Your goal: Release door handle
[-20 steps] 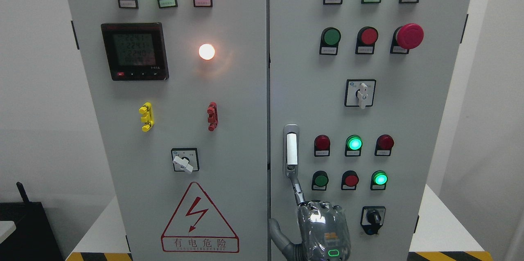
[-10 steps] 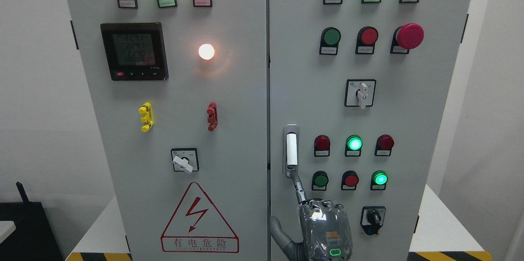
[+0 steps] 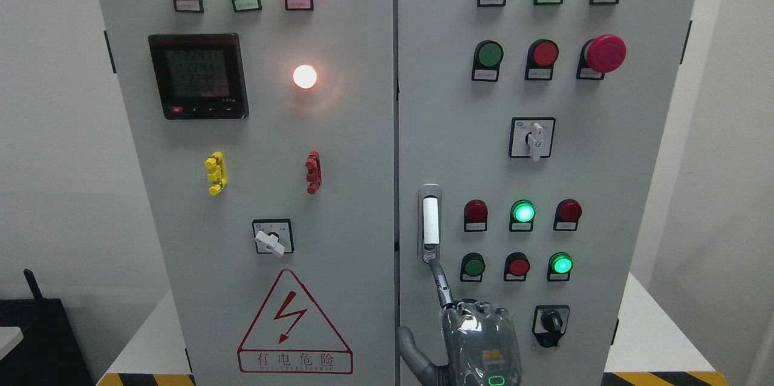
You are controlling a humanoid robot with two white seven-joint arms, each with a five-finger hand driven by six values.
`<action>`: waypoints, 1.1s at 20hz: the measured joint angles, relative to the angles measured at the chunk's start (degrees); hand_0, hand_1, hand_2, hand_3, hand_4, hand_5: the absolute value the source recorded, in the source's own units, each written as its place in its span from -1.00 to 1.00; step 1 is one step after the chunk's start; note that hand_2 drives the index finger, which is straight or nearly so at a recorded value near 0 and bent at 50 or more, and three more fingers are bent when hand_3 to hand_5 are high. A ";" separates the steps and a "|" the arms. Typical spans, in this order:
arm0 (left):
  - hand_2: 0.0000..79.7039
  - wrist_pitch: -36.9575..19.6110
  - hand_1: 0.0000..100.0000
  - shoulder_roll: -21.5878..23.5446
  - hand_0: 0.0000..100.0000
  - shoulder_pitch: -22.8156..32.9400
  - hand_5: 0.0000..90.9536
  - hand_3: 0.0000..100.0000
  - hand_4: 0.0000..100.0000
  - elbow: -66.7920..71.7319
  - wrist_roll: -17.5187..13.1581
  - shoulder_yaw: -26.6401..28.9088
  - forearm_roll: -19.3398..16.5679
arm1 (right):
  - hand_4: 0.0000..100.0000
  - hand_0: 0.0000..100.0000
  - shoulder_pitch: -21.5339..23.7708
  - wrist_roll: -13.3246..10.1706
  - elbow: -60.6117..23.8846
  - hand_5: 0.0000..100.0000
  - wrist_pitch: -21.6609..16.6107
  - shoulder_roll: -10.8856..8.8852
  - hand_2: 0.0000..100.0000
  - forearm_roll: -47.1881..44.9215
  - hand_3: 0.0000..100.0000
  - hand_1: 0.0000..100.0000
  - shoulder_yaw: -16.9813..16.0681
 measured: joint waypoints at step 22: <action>-1.00 -0.01 -0.22 0.00 -0.76 0.00 -1.00 -1.00 -1.00 0.00 0.00 0.00 0.00 | 1.00 -0.11 3.17 -2.83 -6.00 0.88 -2.94 0.26 0.85 -2.68 1.00 -1.00 -2.46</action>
